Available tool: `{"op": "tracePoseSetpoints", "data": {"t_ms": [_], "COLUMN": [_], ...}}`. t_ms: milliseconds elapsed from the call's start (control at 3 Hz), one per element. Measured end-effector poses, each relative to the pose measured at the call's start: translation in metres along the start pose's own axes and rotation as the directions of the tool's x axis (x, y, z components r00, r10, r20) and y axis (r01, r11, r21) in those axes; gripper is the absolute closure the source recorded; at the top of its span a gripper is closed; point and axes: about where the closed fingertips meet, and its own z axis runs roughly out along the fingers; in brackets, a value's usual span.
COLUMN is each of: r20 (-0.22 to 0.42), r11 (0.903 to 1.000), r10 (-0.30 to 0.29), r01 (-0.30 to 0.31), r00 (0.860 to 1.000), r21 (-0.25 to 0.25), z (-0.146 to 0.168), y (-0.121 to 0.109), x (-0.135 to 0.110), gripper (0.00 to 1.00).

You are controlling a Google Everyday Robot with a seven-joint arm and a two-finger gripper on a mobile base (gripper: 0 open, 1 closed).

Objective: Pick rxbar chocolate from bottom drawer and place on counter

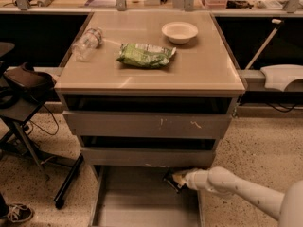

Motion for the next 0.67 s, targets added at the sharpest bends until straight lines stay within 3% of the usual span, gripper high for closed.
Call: {"op": "tracePoseSetpoints", "data": {"t_ms": [333, 667], "r20": [0.041, 0.041], "r11": [0.9999, 0.9999], "r10": [-0.007, -0.007], "r01": [0.006, 0.006], "r00": [0.999, 0.999], "r21": [0.014, 0.013], "z": [-0.0249, -0.0262], "y": [-0.0097, -0.0076], "x": [-0.0324, -0.0288], "gripper": [1.0, 1.0]}}
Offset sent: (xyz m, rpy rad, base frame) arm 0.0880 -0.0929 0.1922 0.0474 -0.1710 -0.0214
